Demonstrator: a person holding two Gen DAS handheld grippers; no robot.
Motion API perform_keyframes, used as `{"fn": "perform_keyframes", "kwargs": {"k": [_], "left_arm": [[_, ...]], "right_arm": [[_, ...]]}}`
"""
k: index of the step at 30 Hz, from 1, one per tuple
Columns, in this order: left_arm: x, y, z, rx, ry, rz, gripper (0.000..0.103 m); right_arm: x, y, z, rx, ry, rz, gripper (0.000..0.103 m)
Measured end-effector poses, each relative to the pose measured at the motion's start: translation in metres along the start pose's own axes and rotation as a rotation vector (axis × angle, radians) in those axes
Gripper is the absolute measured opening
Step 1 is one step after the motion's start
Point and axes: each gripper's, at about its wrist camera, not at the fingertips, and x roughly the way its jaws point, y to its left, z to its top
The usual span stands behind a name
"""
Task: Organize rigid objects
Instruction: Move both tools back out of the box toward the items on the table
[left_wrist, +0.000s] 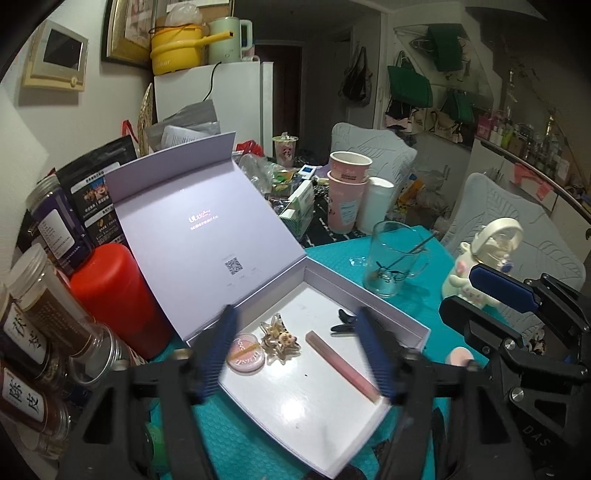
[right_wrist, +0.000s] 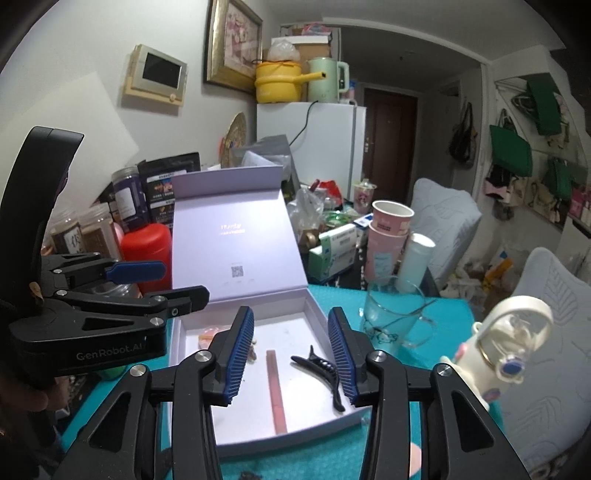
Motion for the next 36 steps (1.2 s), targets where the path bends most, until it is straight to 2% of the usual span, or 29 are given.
{"fn": "perform_keyframes", "kwargs": {"k": [1, 5, 9, 13, 26, 36], "left_arm": [[-0.005, -0.002, -0.002, 0.003, -0.013, -0.001, 0.084], [-0.020, -0.011, -0.007, 0.019, -0.034, 0.002, 0.085], [-0.031, -0.018, -0.013, 0.030, -0.042, -0.010, 0.085], [-0.041, -0.028, -0.020, 0.045, -0.043, -0.024, 0.085], [-0.059, -0.057, -0.046, 0.100, -0.045, -0.091, 0.085], [-0.058, -0.079, -0.070, 0.132, -0.018, -0.153, 0.085]], "right_arm": [[-0.006, 0.000, -0.002, 0.000, -0.005, -0.007, 0.043], [-0.024, -0.002, -0.007, 0.008, -0.017, -0.026, 0.048], [-0.041, -0.002, -0.013, 0.008, -0.031, -0.050, 0.060], [-0.058, -0.003, -0.021, 0.016, -0.030, -0.082, 0.066], [-0.097, -0.008, -0.049, 0.055, -0.007, -0.140, 0.070], [-0.112, -0.018, -0.083, 0.108, 0.054, -0.193, 0.071]]}}
